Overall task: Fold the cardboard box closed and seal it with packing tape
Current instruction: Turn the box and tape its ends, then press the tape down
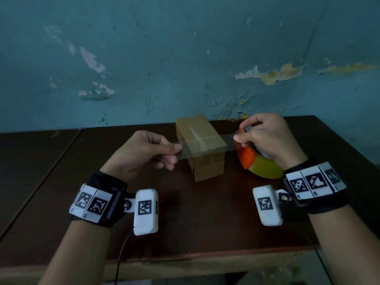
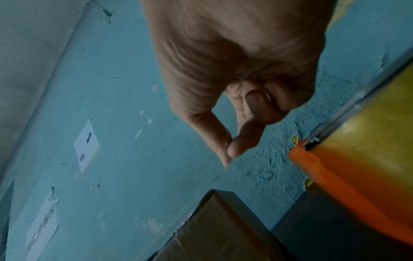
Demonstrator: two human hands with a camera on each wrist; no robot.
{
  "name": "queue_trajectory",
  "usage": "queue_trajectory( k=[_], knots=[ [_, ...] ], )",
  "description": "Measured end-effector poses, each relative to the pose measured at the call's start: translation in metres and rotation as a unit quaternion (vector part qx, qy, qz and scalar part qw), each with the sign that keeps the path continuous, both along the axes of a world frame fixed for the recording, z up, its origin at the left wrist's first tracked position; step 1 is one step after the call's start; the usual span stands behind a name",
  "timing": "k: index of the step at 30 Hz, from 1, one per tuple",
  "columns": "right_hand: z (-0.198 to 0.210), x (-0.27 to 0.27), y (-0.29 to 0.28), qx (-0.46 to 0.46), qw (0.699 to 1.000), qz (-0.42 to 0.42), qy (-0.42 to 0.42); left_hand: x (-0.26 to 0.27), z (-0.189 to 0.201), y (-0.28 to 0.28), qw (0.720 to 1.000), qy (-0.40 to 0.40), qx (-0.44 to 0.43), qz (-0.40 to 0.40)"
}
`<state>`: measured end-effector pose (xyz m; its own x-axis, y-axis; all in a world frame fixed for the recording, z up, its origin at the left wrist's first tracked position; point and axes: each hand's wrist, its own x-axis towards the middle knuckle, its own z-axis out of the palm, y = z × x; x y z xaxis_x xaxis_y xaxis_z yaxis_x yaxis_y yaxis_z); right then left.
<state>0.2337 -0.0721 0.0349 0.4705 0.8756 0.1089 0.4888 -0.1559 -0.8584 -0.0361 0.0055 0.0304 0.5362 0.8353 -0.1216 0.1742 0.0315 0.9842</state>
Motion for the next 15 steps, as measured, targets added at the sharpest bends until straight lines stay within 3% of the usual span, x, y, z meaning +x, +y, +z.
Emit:
queue_trajectory(
  k=[7, 15],
  knots=[
    [-0.0016, -0.0018, 0.0013, -0.005, 1.0, -0.005, -0.024, -0.0012, -0.0051, 0.0016, 1.0, 0.006, -0.012, -0.01],
    [0.0062, -0.0037, -0.0018, 0.017, 0.999, -0.001, 0.04, -0.0041, -0.0027, 0.0021, 1.0, -0.015, -0.013, -0.019]
  ],
)
